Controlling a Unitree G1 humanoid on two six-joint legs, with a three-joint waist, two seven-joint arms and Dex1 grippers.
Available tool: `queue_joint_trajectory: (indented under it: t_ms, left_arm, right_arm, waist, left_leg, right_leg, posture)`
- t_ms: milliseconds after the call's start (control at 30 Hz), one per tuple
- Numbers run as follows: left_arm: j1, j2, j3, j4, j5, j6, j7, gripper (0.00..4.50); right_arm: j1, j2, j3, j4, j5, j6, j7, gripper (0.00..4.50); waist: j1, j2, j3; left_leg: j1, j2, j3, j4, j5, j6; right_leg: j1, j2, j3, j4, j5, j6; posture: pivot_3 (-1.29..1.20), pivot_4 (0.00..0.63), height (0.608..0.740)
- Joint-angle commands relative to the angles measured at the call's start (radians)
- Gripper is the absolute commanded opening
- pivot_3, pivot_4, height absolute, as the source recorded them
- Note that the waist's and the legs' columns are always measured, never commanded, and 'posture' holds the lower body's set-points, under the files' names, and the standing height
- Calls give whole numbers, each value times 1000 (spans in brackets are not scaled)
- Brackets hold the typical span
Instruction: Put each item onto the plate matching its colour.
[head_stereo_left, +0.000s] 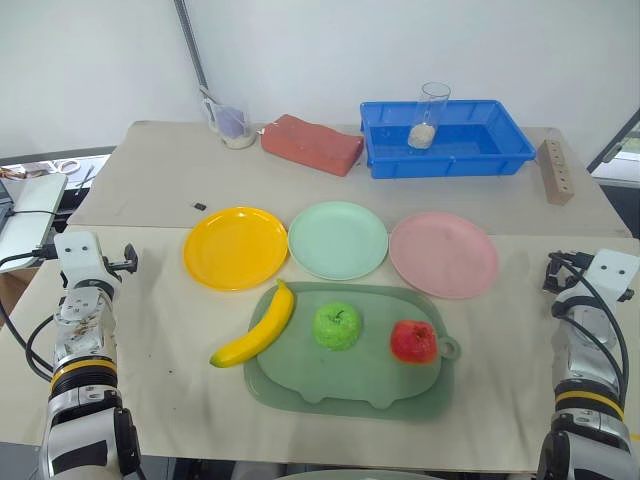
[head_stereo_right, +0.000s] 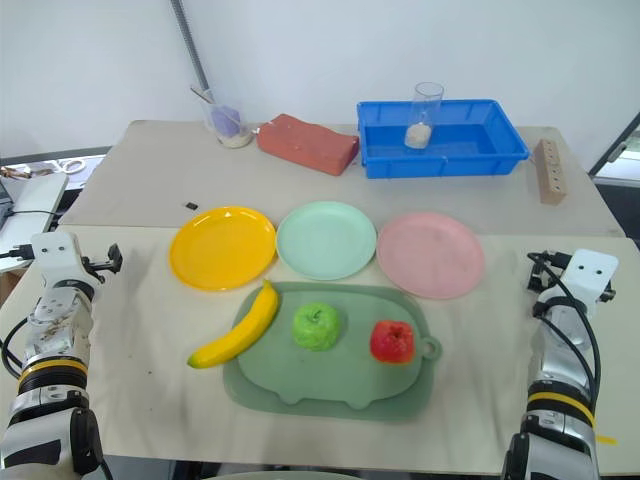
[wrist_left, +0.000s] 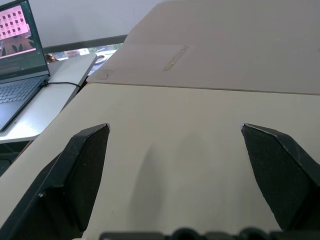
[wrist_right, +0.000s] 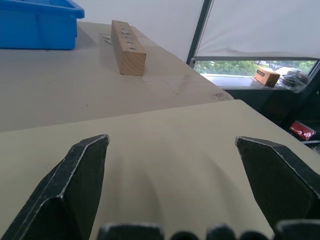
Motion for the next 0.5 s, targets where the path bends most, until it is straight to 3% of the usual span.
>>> queue_joint_trajectory:
  t_ms: [33, 200, 500]
  left_arm:
    - [0, 23, 16, -74, -9, 14, 5, 4500]
    - [50, 46, 11, -244, -33, 83, -55, 4500]
    - [122, 145, -61, -693, -161, 315, -350, 4500]
  right_arm:
    - [-4, -24, -14, -32, -1, -6, -6, 4481]
    - [-24, -49, -10, -9, -4, -7, 15, 4481]
    - [-118, -109, 34, -30, 22, 39, 169, 4481]
  waist:
    - [0, 0, 0]
    - [0, 0, 0]
    - [-4, 1, 2]
  left_leg:
    - [0, 0, 0, 0, 0, 0]
    - [0, 0, 0, 0, 0, 0]
    - [-1, 1, 0, 0, 0, 0]
  right_leg:
    - [0, 0, 0, 0, 0, 0]
    - [0, 0, 0, 0, 0, 0]
    - [-1, 0, 0, 0, 0, 0]
  posture:
    - [0, 150, 740]
    - [0, 150, 740]
    - [0, 150, 740]
